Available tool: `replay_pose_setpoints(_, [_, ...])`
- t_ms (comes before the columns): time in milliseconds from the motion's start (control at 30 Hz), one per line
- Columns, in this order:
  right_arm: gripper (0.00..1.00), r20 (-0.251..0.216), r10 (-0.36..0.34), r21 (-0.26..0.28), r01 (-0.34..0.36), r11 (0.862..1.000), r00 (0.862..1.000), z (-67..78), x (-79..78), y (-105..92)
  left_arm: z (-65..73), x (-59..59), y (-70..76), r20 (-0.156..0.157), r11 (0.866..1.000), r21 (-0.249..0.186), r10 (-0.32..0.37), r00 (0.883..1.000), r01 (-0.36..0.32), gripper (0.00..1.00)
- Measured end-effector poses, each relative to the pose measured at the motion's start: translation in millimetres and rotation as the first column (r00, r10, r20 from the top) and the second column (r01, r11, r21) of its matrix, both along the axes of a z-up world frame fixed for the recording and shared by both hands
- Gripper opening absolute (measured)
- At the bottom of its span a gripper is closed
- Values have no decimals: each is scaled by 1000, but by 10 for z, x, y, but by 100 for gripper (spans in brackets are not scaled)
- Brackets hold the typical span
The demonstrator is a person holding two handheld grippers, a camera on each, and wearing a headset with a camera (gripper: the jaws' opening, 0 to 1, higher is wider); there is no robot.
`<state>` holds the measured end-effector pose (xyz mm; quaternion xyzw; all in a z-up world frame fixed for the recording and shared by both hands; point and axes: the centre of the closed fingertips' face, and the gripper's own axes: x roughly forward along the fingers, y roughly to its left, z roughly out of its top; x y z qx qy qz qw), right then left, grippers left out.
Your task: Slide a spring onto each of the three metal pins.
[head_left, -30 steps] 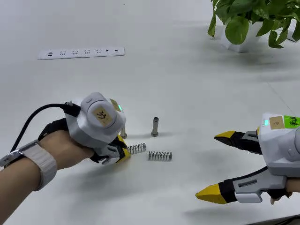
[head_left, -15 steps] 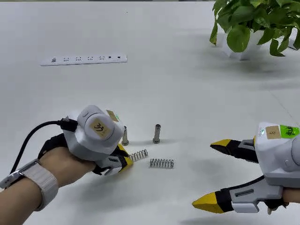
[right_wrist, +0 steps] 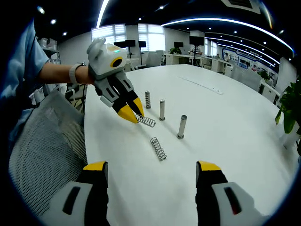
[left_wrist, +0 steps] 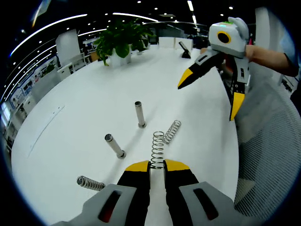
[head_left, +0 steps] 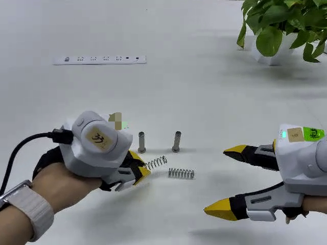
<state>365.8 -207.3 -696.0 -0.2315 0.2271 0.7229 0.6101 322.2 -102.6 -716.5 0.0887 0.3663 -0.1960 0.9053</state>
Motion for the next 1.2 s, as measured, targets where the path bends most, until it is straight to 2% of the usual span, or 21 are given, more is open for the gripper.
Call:
replay_pose_setpoints(100, [76, 1, 21, 1, -21, 1000, 1000, 6, -42, 55, 14, -84, -5, 22, 1000, -16, -3, 1000, 4, 10])
replay_pose_setpoints(167, [75, -9, 35, 3, -35, 999, 999, 21, -71, 96, 31, -143, -42, 48, 999, -26, -17, 999, 19, 10])
replay_pose_setpoints(367, [68, -39, 83, 26, -82, 996, 996, 107, -181, 234, 47, -332, -187, 96, 995, -70, -67, 993, 74, 10])
replay_pose_setpoints(467, [63, -46, 121, 25, -120, 992, 992, 129, -263, 288, 66, -387, -230, 115, 992, -82, -88, 989, 98, 10])
replay_pose_setpoints(567, [58, -73, 160, 14, -159, 987, 984, 148, -365, 316, 86, -428, -266, 134, 988, -92, -108, 985, 121, 10])
replay_pose_setpoints(667, [54, -90, 192, 27, -191, 981, 977, 187, -447, 356, 110, -463, -304, 157, 984, -100, -131, 979, 147, 10])
replay_pose_setpoints(767, [48, -133, 222, 17, -222, 975, 966, 186, -544, 362, 149, -486, -347, 185, 979, -118, -142, 972, 166, 10])
replay_pose_setpoints(800, [45, -194, 234, 31, -232, 972, 953, 217, -633, 364, 167, -497, -372, 199, 976, -125, -153, 968, 180, 10])
replay_pose_setpoints(833, [40, -227, 247, 43, -244, 969, 942, 244, -675, 367, 192, -498, -401, 226, 971, -121, -175, 958, 206, 10])
replay_pose_setpoints(867, [37, -223, 253, 50, -248, 967, 941, 250, -670, 381, 229, -497, -422, 256, 967, -131, -179, 950, 218, 10])
replay_pose_setpoints(933, [33, -210, 261, 39, -258, 965, 942, 229, -675, 390, 246, -517, -442, 258, 964, -153, -173, 951, 217, 10])
replay_pose_setpoints(1000, [31, -207, 275, 30, -275, 961, 939, 198, -702, 395, 270, -526, -472, 271, 961, -142, -191, 944, 235, 10])
replay_pose_setpoints(1200, [23, -204, 305, 17, -308, 951, 930, 175, -763, 403, 316, -529, -498, 289, 954, -145, -211, 934, 261, 10])
